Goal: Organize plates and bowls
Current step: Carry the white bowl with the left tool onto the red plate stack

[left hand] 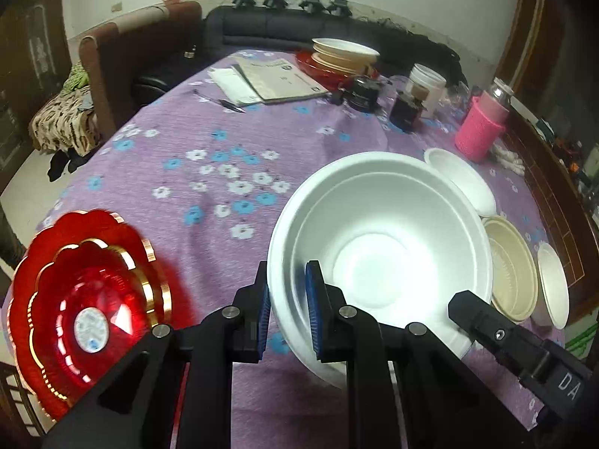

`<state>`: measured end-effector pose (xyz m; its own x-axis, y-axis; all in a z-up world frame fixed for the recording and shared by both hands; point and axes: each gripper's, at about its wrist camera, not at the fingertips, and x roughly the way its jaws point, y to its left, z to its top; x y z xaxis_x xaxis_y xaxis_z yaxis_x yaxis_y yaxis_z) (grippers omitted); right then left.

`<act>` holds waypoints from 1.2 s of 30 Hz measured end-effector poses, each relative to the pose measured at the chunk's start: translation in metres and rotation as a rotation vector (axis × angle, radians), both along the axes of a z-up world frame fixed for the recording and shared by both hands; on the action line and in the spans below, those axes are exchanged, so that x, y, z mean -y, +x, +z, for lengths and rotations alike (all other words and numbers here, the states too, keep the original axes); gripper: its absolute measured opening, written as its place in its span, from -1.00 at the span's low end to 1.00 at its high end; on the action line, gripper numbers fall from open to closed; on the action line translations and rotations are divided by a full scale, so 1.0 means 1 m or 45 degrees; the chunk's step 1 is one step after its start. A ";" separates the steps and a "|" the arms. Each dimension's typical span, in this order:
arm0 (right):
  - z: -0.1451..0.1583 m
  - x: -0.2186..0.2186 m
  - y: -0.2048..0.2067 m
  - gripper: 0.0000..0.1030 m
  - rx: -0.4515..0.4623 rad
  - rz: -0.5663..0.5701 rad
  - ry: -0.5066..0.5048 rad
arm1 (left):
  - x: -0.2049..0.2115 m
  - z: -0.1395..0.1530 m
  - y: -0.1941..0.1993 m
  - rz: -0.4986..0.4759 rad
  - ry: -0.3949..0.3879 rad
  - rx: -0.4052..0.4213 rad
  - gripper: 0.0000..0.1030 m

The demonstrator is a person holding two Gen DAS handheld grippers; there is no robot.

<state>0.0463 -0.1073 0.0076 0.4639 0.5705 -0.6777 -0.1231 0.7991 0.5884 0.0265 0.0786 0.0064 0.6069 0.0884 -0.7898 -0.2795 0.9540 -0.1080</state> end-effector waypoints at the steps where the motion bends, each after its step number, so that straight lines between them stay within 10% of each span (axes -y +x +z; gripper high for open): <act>1: 0.002 -0.005 -0.002 -0.82 0.007 0.017 0.000 | -0.004 0.002 -0.004 0.013 0.002 0.004 -0.70; 36: -0.003 -0.204 -0.051 -0.82 0.014 0.577 -0.112 | -0.157 -0.015 -0.096 0.524 0.006 -0.019 -0.70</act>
